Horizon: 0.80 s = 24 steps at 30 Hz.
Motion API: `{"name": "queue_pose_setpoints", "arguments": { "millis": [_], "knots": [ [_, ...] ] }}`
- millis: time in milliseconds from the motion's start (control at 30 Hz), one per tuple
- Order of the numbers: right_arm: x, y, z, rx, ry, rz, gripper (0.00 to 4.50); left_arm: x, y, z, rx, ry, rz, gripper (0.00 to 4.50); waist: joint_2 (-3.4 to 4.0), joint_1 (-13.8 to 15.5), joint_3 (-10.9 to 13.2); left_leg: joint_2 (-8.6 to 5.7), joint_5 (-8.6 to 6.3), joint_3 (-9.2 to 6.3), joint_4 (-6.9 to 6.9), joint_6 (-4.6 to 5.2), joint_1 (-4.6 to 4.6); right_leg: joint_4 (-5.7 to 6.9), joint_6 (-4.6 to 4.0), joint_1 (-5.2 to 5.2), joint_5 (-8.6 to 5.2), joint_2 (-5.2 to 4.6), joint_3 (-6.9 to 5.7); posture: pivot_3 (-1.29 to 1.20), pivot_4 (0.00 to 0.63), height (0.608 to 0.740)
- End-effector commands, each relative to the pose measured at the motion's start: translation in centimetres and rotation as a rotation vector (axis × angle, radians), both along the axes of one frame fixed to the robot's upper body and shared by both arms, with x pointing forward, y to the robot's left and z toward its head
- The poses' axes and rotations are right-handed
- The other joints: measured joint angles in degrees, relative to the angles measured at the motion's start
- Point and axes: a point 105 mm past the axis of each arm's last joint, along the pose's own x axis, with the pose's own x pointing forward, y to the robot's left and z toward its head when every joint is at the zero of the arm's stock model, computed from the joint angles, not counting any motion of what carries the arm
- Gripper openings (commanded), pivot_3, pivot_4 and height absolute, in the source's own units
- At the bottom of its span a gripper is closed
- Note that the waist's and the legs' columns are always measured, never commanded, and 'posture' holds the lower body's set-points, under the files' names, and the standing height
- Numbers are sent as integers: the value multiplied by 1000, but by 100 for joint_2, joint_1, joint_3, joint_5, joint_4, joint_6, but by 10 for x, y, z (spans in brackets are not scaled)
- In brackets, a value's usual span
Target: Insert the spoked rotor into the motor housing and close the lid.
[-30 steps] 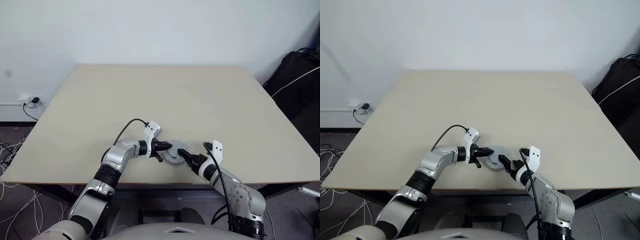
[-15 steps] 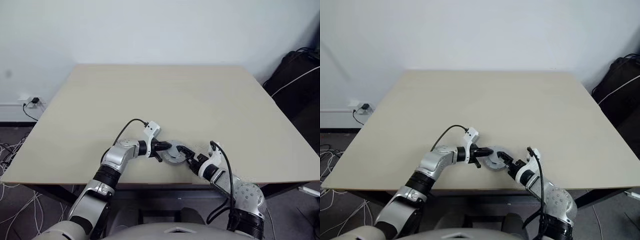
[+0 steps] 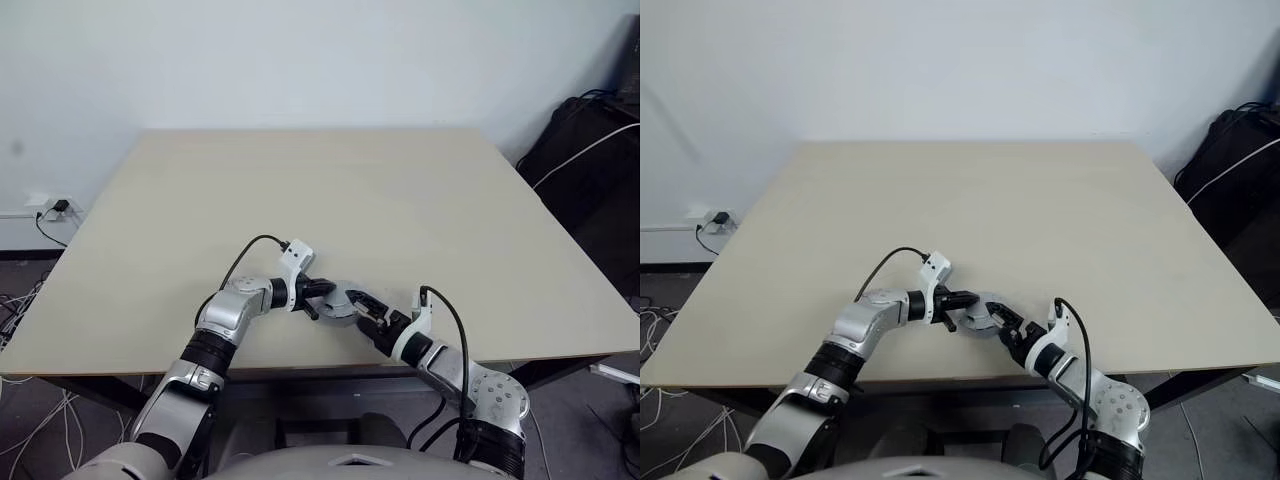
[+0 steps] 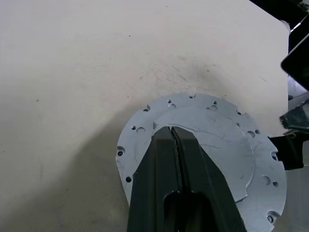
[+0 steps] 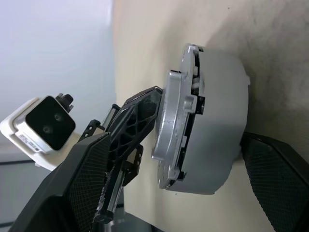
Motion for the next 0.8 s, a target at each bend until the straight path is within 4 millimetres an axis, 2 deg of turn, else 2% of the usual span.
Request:
{"name": "queue_pose_setpoints", "arguments": {
  "millis": [33, 133, 167, 233, 367, 433, 800],
  "knots": [
    [8, 29, 17, 68, -60, 49, 4472, -13, 0, -18, 42, 70, -22, 0, 1, 3, 0, 0, 0, 0, 0, 0, 0, 0, 0, 0, 0, 0, 0, 0, 0, 740],
    [8, 31, 13, 45, -46, 50, 4472, -14, 1, -19, 44, 70, -20, 0, 1, 6, 0, -1, 0, 0, -1, 0, -1, -1, 0, 0, 0, -1, 0, 0, 0, 740],
    [10, 29, 11, 31, -39, 35, 4290, -14, 1, -19, 44, 70, -19, 0, 1, 6, 0, -1, 0, 0, 0, 0, -1, -1, 0, 0, 0, -1, 0, 0, 0, 740],
    [11, 27, 11, 19, -35, 19, 3851, -14, 1, -19, 45, 71, -17, 0, 1, 8, 0, -2, 0, 0, 0, 0, -1, -1, 0, 1, 0, -1, 1, 0, 0, 740],
    [10, 24, 11, 13, -34, 13, 2572, -14, 1, -19, 44, 72, -17, 0, 3, 6, 0, -2, 0, 0, -1, 1, -2, -2, 0, 0, 0, -1, 0, 0, 0, 740],
    [9, 22, 10, 11, -32, 11, 2118, -14, 1, -20, 44, 73, -16, 0, 5, 7, -2, -2, -1, 0, -1, 1, 1, -3, 0, 3, 0, -1, 1, 0, 0, 740],
    [-1, 17, 3, -6, 2, 7, 2109, -11, 2, -15, 19, 51, 11, 0, 20, 20, -12, -3, -3, -1, -1, 6, -1, -17, 3, 9, 2, -1, 1, 0, 0, 740]
  ]
}}
